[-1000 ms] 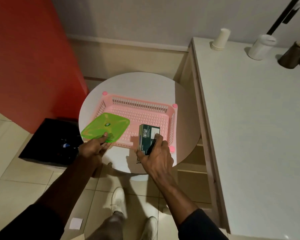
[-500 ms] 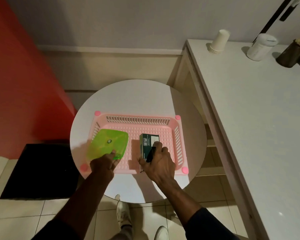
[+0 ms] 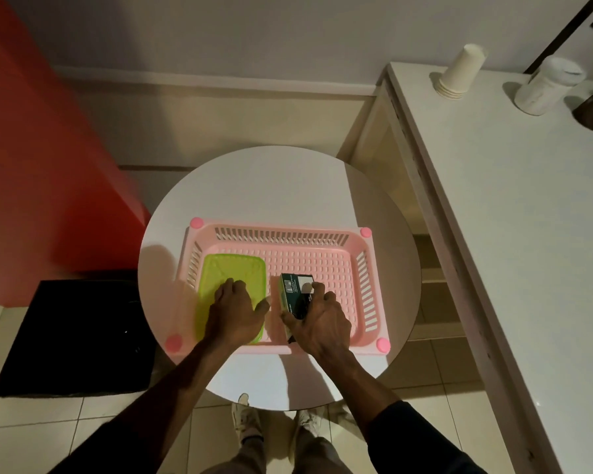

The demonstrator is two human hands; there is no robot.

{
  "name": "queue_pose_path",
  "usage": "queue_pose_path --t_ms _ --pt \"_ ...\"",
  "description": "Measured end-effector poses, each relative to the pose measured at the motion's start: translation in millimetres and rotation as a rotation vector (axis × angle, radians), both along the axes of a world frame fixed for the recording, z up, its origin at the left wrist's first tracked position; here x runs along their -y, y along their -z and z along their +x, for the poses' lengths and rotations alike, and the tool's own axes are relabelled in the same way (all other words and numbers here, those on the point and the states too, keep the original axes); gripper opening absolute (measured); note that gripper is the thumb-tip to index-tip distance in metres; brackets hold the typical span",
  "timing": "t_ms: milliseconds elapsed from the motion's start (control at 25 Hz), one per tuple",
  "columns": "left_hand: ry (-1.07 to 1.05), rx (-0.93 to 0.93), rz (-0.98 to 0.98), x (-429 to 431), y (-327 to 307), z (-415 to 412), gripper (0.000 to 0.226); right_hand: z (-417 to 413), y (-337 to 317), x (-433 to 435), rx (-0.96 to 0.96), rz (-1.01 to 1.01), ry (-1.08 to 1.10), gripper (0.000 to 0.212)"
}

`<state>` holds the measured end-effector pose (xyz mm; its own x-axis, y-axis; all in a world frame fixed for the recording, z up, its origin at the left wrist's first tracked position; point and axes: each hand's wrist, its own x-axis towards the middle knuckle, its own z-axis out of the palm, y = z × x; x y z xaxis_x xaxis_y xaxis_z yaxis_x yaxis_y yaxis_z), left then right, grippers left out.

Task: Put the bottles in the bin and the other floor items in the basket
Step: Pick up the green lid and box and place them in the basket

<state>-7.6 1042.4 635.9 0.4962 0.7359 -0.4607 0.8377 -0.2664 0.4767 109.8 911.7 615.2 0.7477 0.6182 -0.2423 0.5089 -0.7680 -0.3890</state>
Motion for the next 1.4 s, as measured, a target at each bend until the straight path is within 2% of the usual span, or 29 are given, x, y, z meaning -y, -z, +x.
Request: queue_pose_path --t_ms 120,200,440,760,1040,1240,1400 --pt "0.198 -0.293 -0.022 -10 34 2 0.1 8 9 -6 -0.017 -0.033 -0.029 0.083" --pt "0.252 -0.358 0.038 -14 47 -2 0.107 12 16 -8 -0.024 -0.065 -0.034 0.082" --pt "0.311 -0.366 0.162 -18 61 1 0.109 17 32 -13 -0.01 -0.087 -0.056 0.078" --pt "0.308 -0.327 0.227 -29 76 -6 0.098 21 43 -41 -0.009 -0.119 -0.095 0.087" --pt "0.364 -0.405 0.273 -31 74 0 0.099 29 39 -85 -0.065 -0.06 -0.131 0.066" --pt "0.355 -0.387 0.272 -33 77 -1 0.1 25 38 -77 -0.103 -0.011 -0.146 0.063" --pt "0.326 -0.29 0.252 -34 73 -6 0.097 8 32 -52 -0.028 -0.009 -0.177 0.065"
